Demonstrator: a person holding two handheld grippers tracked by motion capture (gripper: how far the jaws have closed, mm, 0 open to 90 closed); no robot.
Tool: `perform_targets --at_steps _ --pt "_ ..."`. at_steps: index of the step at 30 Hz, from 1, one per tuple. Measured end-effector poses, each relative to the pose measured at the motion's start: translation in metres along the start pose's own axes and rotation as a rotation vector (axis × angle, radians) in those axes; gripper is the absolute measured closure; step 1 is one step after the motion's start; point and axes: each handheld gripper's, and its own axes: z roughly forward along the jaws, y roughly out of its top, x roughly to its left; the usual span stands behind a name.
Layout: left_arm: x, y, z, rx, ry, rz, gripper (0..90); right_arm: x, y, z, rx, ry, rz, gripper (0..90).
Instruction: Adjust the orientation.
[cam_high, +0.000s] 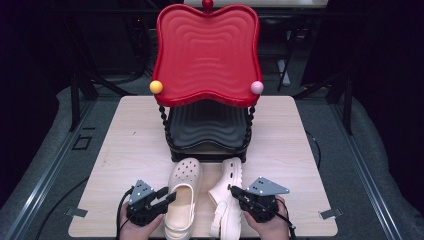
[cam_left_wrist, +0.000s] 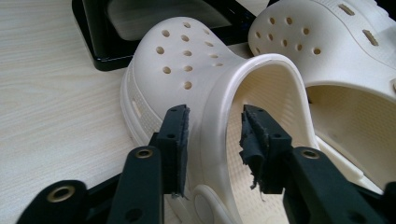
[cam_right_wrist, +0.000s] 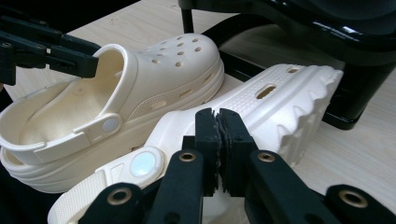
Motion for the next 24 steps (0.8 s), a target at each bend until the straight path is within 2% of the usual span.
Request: perform_targets --at_steps 1,2,3,5,6,7,8,11,12,16,18,19,20,21,22,23,24 --pt "0.001 0.0 0.0 -0.009 0.003 -0.002 60.4 0.0 0.0 0.001 0.015 0.002 -0.006 87.0" --pt "0.001 -0.001 0.0 -0.01 -0.002 -0.006 59.4 0.001 0.0 0.004 0.003 0.001 -0.011 87.1" --pt "0.002 -0.001 -0.001 -0.004 0.002 -0.009 58.5 0.002 0.0 0.004 0.034 0.001 -0.028 87.9" --pt "0.002 -0.001 -0.001 -0.014 0.0 -0.01 57.7 0.004 0.0 0.004 0.035 -0.009 -0.038 89.3" --pt "0.003 -0.001 -0.003 -0.009 -0.005 -0.015 57.4 0.003 -0.001 0.005 0.012 -0.014 -0.035 89.7" --pt "0.003 -0.001 -0.004 -0.01 -0.006 -0.014 57.1 0.002 0.0 0.003 0.034 -0.01 -0.035 89.9" --pt "0.003 -0.001 -0.004 -0.01 -0.006 -0.014 56.9 0.002 0.0 0.003 0.034 -0.01 -0.035 89.9" --pt "0.005 -0.002 -0.006 -0.015 -0.016 -0.015 56.6 -0.001 -0.002 0.002 0.005 -0.007 -0.014 90.0" --pt "0.006 -0.002 -0.007 -0.021 -0.013 -0.014 56.7 -0.003 -0.002 -0.001 0.021 -0.01 -0.013 90.0" --pt "0.007 -0.002 -0.009 -0.022 -0.016 -0.019 56.7 -0.006 -0.003 -0.005 0.01 -0.014 0.002 90.0" --pt "0.008 -0.003 -0.011 -0.024 -0.013 -0.019 56.7 -0.013 -0.005 -0.01 0.01 -0.008 0.037 90.0" --pt "0.009 -0.003 -0.012 -0.026 -0.014 -0.024 56.7 -0.016 -0.005 -0.013 0.032 -0.008 0.044 90.0" --pt "0.009 -0.003 -0.012 -0.026 -0.014 -0.024 56.7 -0.016 -0.005 -0.013 0.032 -0.008 0.044 90.0" --pt "0.009 -0.004 -0.011 -0.028 -0.018 -0.028 56.7 -0.019 -0.005 -0.013 0.011 -0.007 0.06 90.0" --pt "0.01 -0.004 -0.012 -0.015 -0.017 -0.031 56.8 -0.022 -0.005 -0.016 0.023 -0.011 0.078 90.0" --pt "0.011 -0.004 -0.012 -0.013 -0.022 -0.029 56.8 -0.028 -0.007 -0.018 0.001 -0.02 0.101 90.0" --pt "0.011 -0.004 -0.012 -0.013 -0.022 -0.029 56.9 -0.028 -0.007 -0.018 0.001 -0.02 0.101 90.0"
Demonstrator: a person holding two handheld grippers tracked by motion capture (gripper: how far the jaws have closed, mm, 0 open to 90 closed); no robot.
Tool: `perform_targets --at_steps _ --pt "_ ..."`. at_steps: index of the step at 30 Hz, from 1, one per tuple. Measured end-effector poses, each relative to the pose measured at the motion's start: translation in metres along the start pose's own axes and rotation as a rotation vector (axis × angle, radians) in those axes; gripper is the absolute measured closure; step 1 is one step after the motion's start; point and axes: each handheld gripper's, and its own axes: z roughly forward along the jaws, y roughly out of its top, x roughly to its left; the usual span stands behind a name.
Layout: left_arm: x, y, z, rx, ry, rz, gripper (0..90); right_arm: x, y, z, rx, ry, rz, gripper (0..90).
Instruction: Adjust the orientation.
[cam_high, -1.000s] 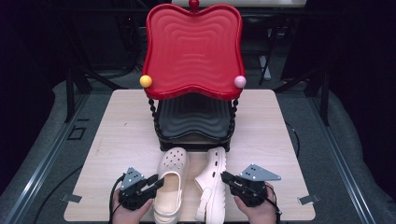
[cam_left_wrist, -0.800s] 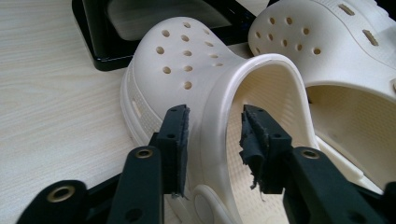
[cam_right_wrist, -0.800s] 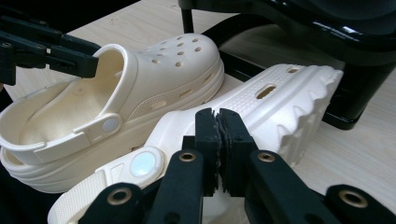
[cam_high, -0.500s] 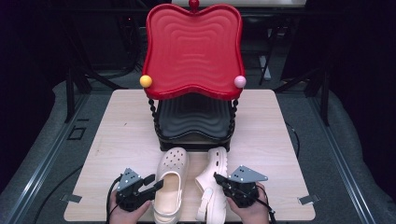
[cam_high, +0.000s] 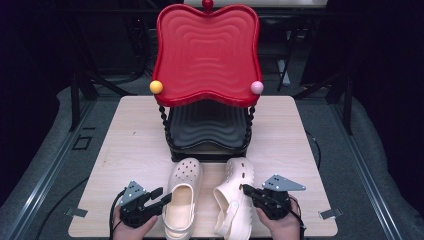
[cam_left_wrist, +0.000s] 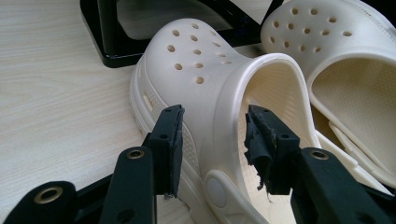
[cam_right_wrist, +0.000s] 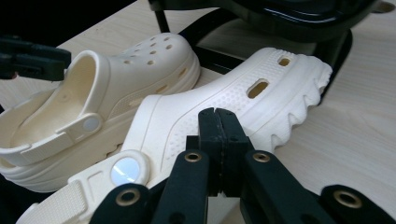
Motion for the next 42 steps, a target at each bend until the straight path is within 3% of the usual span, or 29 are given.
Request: perform_targets --at_steps 6,7,12,15,16,18,20,22,23,26,32,34,36,40,42 --pt "0.0 -0.001 0.0 -0.007 -0.004 -0.008 57.0 -0.018 -0.004 -0.011 0.002 -0.044 0.076 90.0" --pt "0.0 -0.001 0.001 -0.006 -0.005 -0.011 57.2 -0.025 -0.007 -0.013 0.0 -0.055 0.108 90.0" --pt "-0.001 -0.001 0.002 -0.001 -0.008 -0.009 57.2 -0.039 -0.012 -0.014 0.007 -0.093 0.154 90.0" --pt "-0.002 -0.001 0.002 0.004 -0.011 -0.006 57.2 -0.051 -0.019 -0.013 0.033 -0.123 0.189 90.0" --pt "-0.002 -0.001 0.002 0.001 -0.013 -0.005 57.2 -0.061 -0.026 -0.009 0.065 -0.143 0.218 90.0" --pt "-0.003 -0.001 0.003 0.0 -0.015 -0.005 57.2 -0.07 -0.033 -0.004 0.082 -0.145 0.254 90.0" --pt "-0.003 -0.001 0.003 -0.001 -0.014 -0.005 57.2 -0.076 -0.036 0.0 0.075 -0.117 0.292 90.0" --pt "-0.003 -0.002 0.003 -0.001 -0.015 -0.004 57.2 -0.078 -0.036 -0.001 0.093 -0.106 0.301 90.0" --pt "-0.003 -0.002 0.004 -0.001 -0.013 -0.005 57.2 -0.076 -0.037 0.003 0.067 -0.114 0.295 90.0" --pt "-0.003 -0.002 0.004 0.001 -0.014 -0.003 57.2 -0.073 -0.036 0.004 0.072 -0.131 0.274 89.1" --pt "-0.004 -0.002 0.003 -0.005 -0.014 -0.005 57.1 -0.063 -0.027 -0.008 0.067 -0.207 0.203 74.3" --pt "-0.004 -0.001 0.003 -0.004 -0.015 -0.003 57.1 -0.055 -0.02 -0.013 -0.005 -0.238 0.186 70.1" --pt "-0.005 -0.001 0.003 -0.009 -0.015 -0.002 57.1 -0.038 -0.012 -0.025 -0.025 -0.218 0.147 65.9" --pt "-0.006 -0.001 0.005 0.004 -0.014 0.004 57.1 -0.023 -0.015 -0.03 -0.031 -0.216 0.111 62.1" --pt "-0.007 -0.002 0.008 0.012 -0.015 0.01 57.5 -0.013 -0.023 -0.026 0.007 -0.227 0.068 61.3"
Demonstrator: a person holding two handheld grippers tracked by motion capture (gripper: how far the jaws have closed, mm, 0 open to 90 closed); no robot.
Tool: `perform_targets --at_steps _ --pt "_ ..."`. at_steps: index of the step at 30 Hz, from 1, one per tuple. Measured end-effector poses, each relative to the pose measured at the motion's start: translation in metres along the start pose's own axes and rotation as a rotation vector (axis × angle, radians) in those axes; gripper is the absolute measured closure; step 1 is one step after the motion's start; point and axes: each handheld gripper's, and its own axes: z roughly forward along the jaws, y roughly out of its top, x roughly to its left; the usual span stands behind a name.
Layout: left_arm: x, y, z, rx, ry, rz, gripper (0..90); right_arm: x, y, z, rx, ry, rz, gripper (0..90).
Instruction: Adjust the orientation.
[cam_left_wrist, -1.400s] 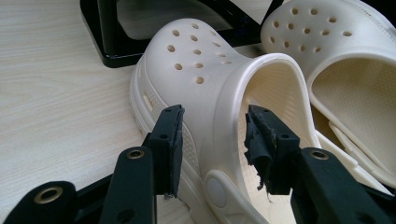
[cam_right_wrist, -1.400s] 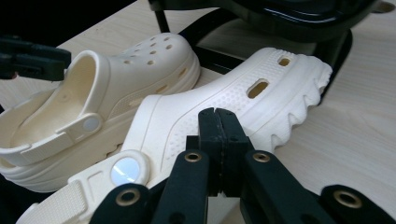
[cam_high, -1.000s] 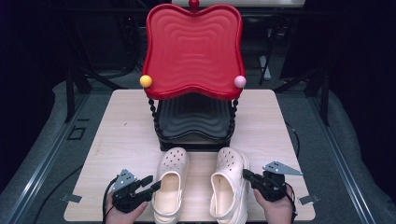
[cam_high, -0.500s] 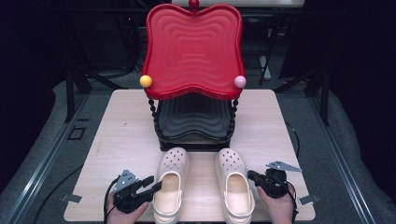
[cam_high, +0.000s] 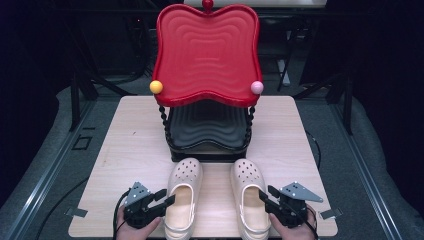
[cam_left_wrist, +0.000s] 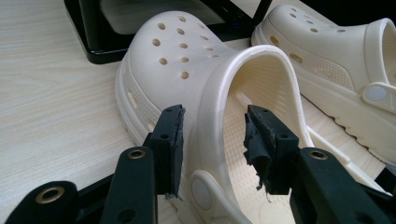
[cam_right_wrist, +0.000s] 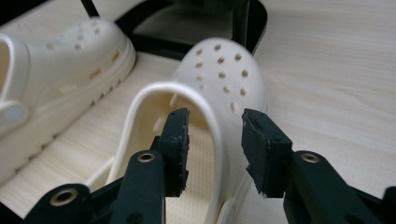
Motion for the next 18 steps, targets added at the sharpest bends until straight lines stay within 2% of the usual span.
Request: perform_targets --at_steps 3,4,7,8,10,11,12,13,14,15,17,18 --pt "-0.001 0.0 0.002 0.002 -0.005 0.0 57.9 0.003 -0.003 0.006 0.055 -0.016 -0.032 61.9" --pt "-0.001 0.0 0.003 0.003 -0.006 0.008 58.0 0.003 -0.005 0.01 0.048 -0.022 -0.03 62.8" --pt "-0.001 0.0 0.004 0.014 -0.004 0.011 58.5 0.003 -0.008 0.014 0.073 -0.027 -0.029 64.5" --pt "-0.001 -0.001 0.006 0.01 0.003 0.011 59.8 0.003 -0.009 0.015 0.086 -0.053 -0.041 71.0" --pt "0.0 0.0 0.006 0.009 0.006 0.008 61.2 0.003 -0.009 0.015 0.084 -0.062 -0.037 74.5" --pt "0.001 0.0 0.006 0.008 0.006 0.0 62.9 0.001 -0.008 0.013 0.103 -0.065 -0.032 76.4" --pt "0.001 0.0 0.006 0.01 0.009 -0.003 68.6 0.001 -0.008 0.015 0.076 -0.065 0.0 78.3" --pt "0.002 0.001 0.006 0.014 0.012 -0.004 68.6 0.001 -0.008 0.015 0.076 -0.065 0.0 78.3" --pt "0.003 0.001 0.005 0.013 0.006 -0.021 70.5 0.002 -0.007 0.013 0.099 -0.068 -0.005 79.1" --pt "0.003 0.001 0.005 0.011 0.007 -0.021 71.9 0.003 -0.007 0.014 0.079 -0.074 -0.006 79.6" --pt "0.003 0.002 0.005 0.02 0.012 -0.011 72.6 0.006 -0.006 0.014 0.085 -0.078 -0.006 80.3" --pt "0.001 0.002 0.006 0.016 0.016 -0.011 73.2 0.007 -0.006 0.017 0.065 -0.079 -0.003 80.3"
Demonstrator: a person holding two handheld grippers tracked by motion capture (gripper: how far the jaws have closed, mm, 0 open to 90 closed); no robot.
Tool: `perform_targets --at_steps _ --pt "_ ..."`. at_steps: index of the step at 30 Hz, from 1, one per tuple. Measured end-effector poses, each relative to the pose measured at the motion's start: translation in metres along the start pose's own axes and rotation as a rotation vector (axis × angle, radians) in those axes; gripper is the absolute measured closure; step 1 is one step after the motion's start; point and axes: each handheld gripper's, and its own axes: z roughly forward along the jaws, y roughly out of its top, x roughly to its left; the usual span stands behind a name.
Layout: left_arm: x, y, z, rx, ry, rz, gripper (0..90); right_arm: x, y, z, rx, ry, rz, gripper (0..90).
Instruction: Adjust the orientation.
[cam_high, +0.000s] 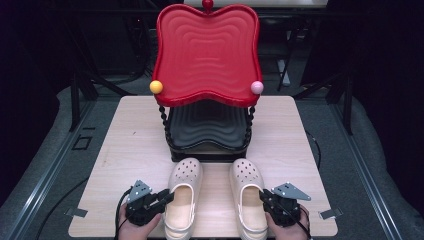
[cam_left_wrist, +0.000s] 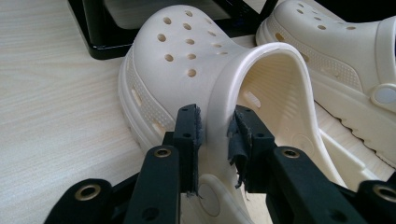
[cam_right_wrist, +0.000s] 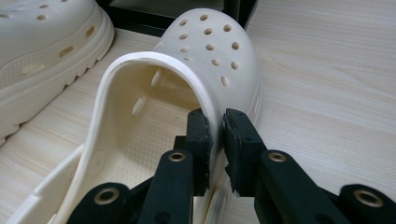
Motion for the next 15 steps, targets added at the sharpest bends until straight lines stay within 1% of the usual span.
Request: perform_targets --at_steps 1,2,3,5,6,7,8,9,10,11,12,14,15 --pt "-0.002 0.001 0.001 0.0 0.005 0.007 74.3 0.003 0.002 0.0 0.033 0.013 -0.004 80.4" --pt "-0.002 0.001 0.001 0.0 0.004 0.01 74.8 0.004 0.003 0.002 0.03 0.017 -0.003 80.5" --pt "-0.003 0.001 0.002 -0.002 0.004 0.011 75.0 0.006 0.003 0.004 0.013 0.018 0.002 80.5" --pt "-0.004 0.001 0.002 0.0 0.011 0.017 75.5 0.008 0.004 0.006 0.01 0.021 0.003 80.4" --pt "-0.004 0.002 0.002 0.0 0.008 0.012 75.8 0.01 0.006 0.005 0.044 0.031 0.002 80.4" --pt "-0.005 0.002 0.003 0.0 0.01 0.008 75.9 0.016 0.008 0.011 0.02 0.037 0.005 80.4" --pt "-0.005 0.002 0.003 -0.001 0.011 0.004 75.9 0.017 0.009 0.01 0.044 0.043 -0.002 80.3" --pt "-0.005 0.002 0.003 -0.001 0.011 0.004 75.8 0.017 0.009 0.01 0.044 0.043 -0.002 80.3" --pt "-0.005 0.002 0.003 0.0 0.012 0.002 75.8 0.022 0.01 0.017 0.001 0.043 0.008 80.1" --pt "-0.006 0.002 0.003 0.0 0.013 -0.001 75.8 0.022 0.01 0.017 0.001 0.043 0.008 80.1" --pt "-0.006 0.003 0.003 0.01 0.006 -0.009 75.9 0.028 0.011 0.021 -0.012 0.043 0.009 79.9" --pt "-0.008 0.003 0.005 0.002 0.0 -0.015 75.9 0.029 0.012 0.022 -0.01 0.05 0.013 79.8" --pt "-0.01 0.004 0.007 0.005 -0.004 -0.008 75.9 0.033 0.014 0.021 0.025 0.063 0.01 79.6"
